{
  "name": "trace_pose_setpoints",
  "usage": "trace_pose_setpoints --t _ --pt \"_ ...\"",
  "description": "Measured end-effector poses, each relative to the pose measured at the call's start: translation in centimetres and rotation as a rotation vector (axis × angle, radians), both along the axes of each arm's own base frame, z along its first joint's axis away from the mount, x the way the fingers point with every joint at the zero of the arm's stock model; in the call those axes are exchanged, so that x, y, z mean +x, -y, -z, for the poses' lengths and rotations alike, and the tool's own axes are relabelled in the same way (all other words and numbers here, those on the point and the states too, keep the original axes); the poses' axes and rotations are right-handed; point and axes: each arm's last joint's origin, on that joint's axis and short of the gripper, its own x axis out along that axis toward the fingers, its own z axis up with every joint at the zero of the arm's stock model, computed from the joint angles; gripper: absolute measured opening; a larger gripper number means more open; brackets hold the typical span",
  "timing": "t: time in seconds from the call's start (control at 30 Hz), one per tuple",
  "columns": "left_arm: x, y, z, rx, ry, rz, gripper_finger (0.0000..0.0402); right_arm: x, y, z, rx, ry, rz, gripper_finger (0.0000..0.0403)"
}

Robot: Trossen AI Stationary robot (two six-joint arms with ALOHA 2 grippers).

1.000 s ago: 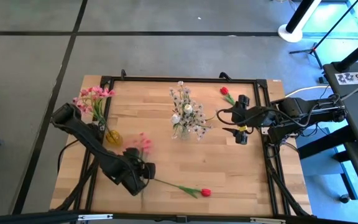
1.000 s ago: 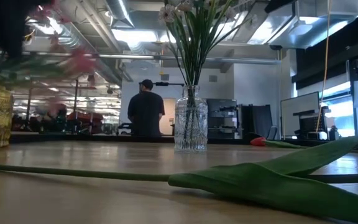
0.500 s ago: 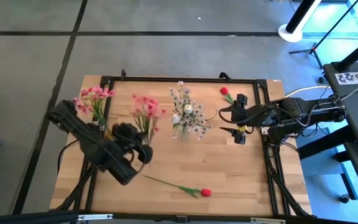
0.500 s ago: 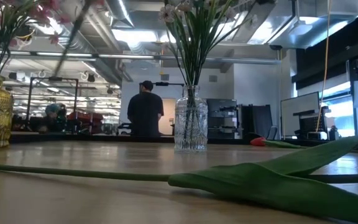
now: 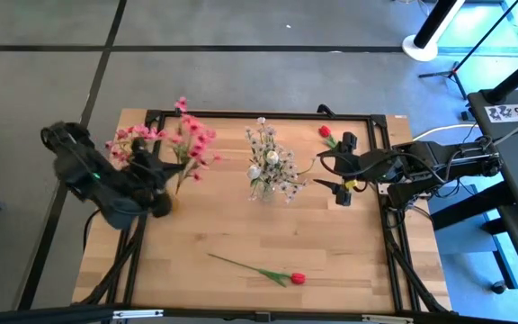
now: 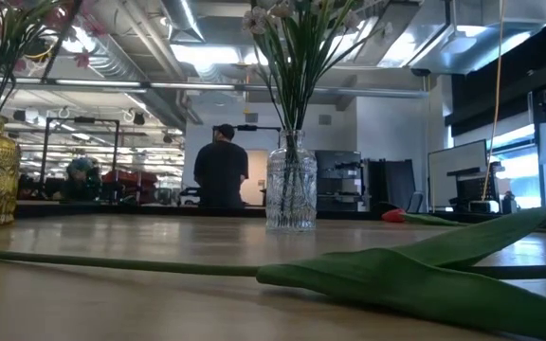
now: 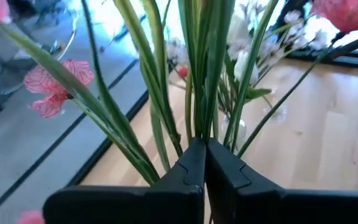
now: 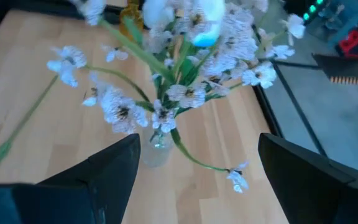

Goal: Sort flowers into vase by color
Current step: Put the pink flowers into the yellow vase

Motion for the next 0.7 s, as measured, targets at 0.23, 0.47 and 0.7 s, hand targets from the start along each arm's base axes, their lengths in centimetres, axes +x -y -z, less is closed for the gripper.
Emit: trace_pose_setpoints --t 0.23,0.47,0.7 --pt "-3.9 -1.7 1.0 0.015 0.030 0.103 0.0000 0.0 0.1 0.0 0.200 0.068 0.163 0.0326" --pt "-5.7 -2.3 2.0 -0.005 0.000 0.223 0.0000 0.7 -0.1 0.5 0.314 0.078 0.237 0.0326" --pt "-6.6 -2.6 2.2 -0.018 0.017 0.268 0.0000 2.5 -0.6 1.7 0.344 0.031 0.267 0.0326"
